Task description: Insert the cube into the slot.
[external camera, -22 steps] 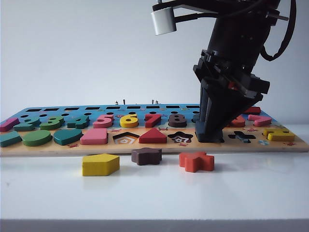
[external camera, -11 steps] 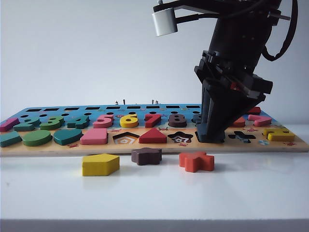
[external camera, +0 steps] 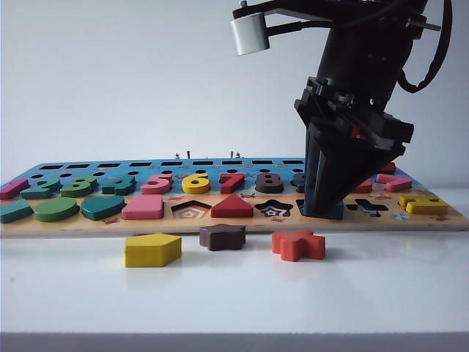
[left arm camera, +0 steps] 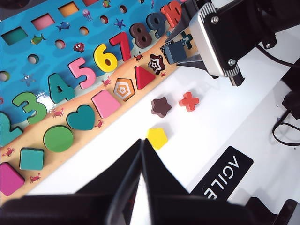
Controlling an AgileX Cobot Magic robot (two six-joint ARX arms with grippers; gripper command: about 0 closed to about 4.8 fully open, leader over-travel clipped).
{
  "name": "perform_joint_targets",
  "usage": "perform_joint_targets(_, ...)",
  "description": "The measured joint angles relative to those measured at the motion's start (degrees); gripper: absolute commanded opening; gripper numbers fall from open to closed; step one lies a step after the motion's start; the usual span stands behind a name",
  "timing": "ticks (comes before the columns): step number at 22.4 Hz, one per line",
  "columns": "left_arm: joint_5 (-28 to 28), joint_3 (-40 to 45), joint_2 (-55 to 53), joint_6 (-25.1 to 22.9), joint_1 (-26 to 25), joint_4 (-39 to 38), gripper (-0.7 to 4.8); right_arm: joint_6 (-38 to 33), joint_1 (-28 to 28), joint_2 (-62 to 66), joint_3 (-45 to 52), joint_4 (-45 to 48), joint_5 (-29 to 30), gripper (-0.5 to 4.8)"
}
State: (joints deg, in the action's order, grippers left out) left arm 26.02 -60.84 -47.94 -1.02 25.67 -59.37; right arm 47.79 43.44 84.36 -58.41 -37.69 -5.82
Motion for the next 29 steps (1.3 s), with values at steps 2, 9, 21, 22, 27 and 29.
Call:
perform_joint_targets(2, 0.0, 0.0, 0.0, 0.0, 0.0, 0.0, 0.17, 0.0, 0.0, 0.0, 0.0, 0.2, 0.0, 2.43)
perform_joint_targets(9, 0.0, 0.0, 0.0, 0.0, 0.0, 0.0, 0.17, 0.0, 0.0, 0.0, 0.0, 0.9, 0.0, 2.43)
perform_joint_targets(21, 0.0, 0.0, 0.0, 0.0, 0.0, 0.0, 0.17, -0.3, 0.0, 0.0, 0.0, 0.9, 0.0, 2.43)
perform_joint_targets(22, 0.0, 0.0, 0.0, 0.0, 0.0, 0.0, 0.17, -1.0, 0.0, 0.0, 0.0, 0.9, 0.0, 2.43)
perform_joint_targets(27, 0.0, 0.0, 0.0, 0.0, 0.0, 0.0, 0.17, -1.5, 0.0, 0.0, 0.0, 0.9, 0.0, 2.43)
perform_joint_targets(29, 0.0, 0.0, 0.0, 0.0, 0.0, 0.0, 0.17, -1.7, 0.0, 0.0, 0.0, 0.8, 0.0, 2.43)
